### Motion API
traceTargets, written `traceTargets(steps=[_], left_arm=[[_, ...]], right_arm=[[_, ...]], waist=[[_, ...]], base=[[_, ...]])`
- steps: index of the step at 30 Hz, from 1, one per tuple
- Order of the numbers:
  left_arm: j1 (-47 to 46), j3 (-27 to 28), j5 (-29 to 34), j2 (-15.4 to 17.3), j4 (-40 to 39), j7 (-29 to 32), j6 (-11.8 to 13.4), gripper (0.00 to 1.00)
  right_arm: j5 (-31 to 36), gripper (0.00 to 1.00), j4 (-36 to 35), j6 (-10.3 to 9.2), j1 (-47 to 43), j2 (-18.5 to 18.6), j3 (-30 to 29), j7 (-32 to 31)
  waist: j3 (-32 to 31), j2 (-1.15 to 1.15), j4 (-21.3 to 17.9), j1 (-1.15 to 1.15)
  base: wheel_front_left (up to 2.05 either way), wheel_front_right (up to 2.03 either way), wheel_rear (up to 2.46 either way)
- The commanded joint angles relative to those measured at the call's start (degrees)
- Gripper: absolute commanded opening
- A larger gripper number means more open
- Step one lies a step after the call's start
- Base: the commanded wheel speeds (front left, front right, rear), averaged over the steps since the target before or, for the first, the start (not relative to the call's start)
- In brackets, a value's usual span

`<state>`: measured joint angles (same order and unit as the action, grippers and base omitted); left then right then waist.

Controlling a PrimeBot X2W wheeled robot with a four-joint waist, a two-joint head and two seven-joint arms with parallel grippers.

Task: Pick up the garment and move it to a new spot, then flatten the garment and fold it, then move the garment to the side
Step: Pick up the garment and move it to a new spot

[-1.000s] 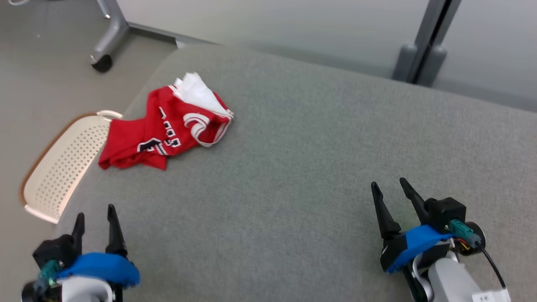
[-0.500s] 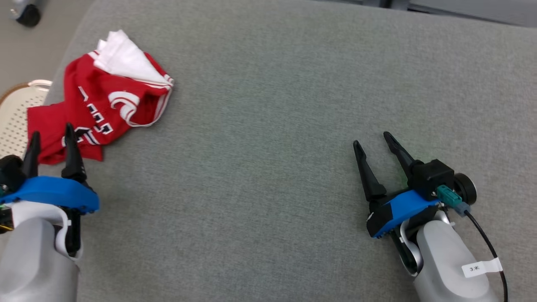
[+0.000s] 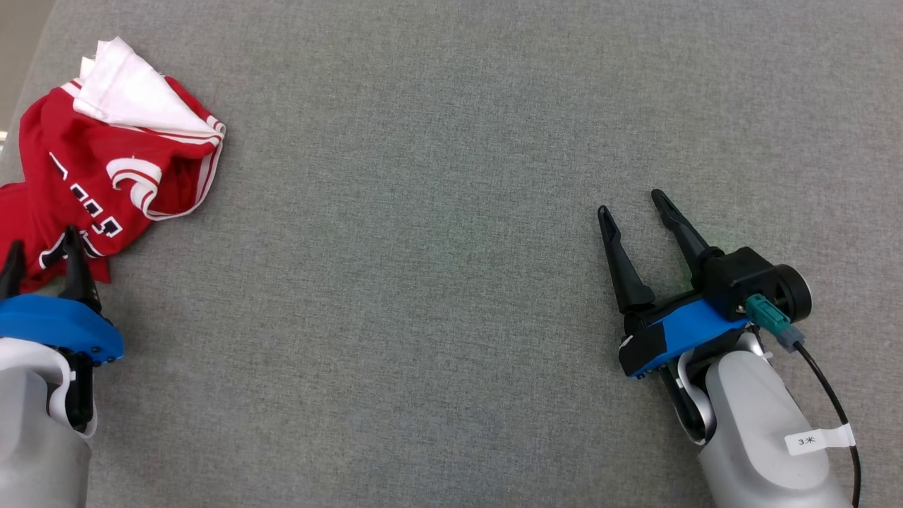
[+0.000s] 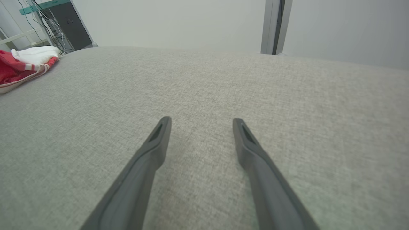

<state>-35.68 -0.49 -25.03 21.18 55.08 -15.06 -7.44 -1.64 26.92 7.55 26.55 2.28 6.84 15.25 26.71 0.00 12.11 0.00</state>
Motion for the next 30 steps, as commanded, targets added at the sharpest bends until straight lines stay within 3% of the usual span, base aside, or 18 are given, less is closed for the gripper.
traceTargets(steps=[1,2,3,8,18,23,30], left_arm=[[-1.33,-0.63,-0.77,0.26,0.49,-0.16,-0.08,0.45],[-1.63,-1.08,-1.11,0.56,0.72,-0.16,-0.08,0.26],[-1.69,-1.40,-1.43,0.73,0.84,-0.16,-0.08,0.00],[-1.93,-1.89,-2.25,1.71,-1.98,-0.16,-0.08,0.00],[-2.67,-2.57,0.33,2.24,-18.65,-0.17,-0.08,0.00],[-1.83,-5.03,1.51,1.56,-26.66,-0.17,-0.08,0.00],[-0.74,-10.70,1.92,-0.17,-35.01,-0.17,-0.08,0.00]], right_arm=[[0.18,1.00,1.66,-0.11,-1.09,1.13,-0.92,-0.23],[0.13,1.00,1.67,-0.11,-1.13,1.13,-0.94,-0.23],[0.05,1.00,1.69,-0.11,-1.18,1.13,-0.92,-0.23],[-1.33,1.00,1.59,-0.11,-1.45,1.04,-0.87,-0.22],[-6.07,1.00,1.52,-0.07,-3.60,0.80,0.34,-0.10],[-8.68,1.00,1.00,-0.07,-5.23,0.78,1.34,-0.10],[-11.07,1.00,-0.13,-0.07,-7.06,0.76,4.10,-0.09]], waist=[[0.08,0.00,-0.05,0.00],[0.10,0.00,-0.08,0.00],[0.04,0.00,-0.11,0.00],[-1.36,0.00,-0.22,0.00],[-8.48,0.00,-2.64,0.00],[-11.88,0.00,-6.53,0.00],[-15.08,0.00,-14.99,0.00]], base=[[0.00,0.00,0.00],[0.00,0.00,0.00],[0.00,0.00,0.00],[0.00,0.00,0.00],[0.00,0.00,0.00],[0.00,0.00,0.00],[0.00,0.00,0.00]])
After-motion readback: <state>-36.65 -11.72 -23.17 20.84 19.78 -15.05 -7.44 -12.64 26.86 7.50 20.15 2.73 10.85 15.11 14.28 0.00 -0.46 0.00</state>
